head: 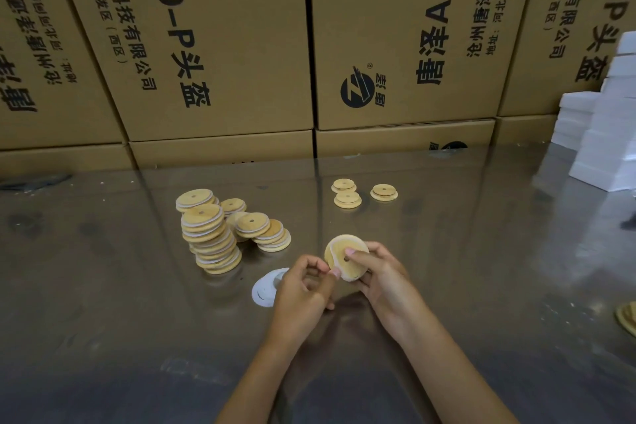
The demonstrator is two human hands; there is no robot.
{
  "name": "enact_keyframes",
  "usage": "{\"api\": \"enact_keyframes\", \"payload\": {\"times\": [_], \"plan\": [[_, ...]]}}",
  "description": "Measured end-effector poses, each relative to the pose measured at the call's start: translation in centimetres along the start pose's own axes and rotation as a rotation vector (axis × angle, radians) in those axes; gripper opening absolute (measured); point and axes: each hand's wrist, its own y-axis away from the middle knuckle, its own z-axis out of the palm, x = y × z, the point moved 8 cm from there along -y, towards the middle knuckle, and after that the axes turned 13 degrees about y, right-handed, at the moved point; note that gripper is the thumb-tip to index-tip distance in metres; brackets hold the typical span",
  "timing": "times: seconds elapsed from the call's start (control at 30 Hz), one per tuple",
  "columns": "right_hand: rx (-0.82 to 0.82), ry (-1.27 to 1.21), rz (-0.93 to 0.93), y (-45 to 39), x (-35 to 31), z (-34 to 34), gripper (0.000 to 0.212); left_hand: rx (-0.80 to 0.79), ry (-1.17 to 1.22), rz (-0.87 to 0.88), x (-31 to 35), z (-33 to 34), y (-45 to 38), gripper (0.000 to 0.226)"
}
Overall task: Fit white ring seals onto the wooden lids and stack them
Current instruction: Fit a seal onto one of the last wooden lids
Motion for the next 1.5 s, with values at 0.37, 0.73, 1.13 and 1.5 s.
{"api": "enact_keyframes", "payload": {"times": [0.37,0.73,1.13,1.5], "plan": [[0.004,0.346,-0.076,0.3,0.2,1.0,0.007,0.090,-0.259,0.171,0.8,-1.3,0.2,0.014],[-0.024,0.487,-0.192,0.6,-0.7,1.3,0.014,0.020,-0.392,0.238,1.5,-1.4,0.0,0.022],[-0.151,0.333,-0.101,0.3,-0.1,0.6,0.021,-0.005,-0.318,0.122,1.3,-1.9,-0.7,0.024],[-0.083,0.102,0.008,-0.1,0.2,-0.3,0.030,-0.126,-0.447,0.226,2.0,-0.2,0.2,0.018]]}}
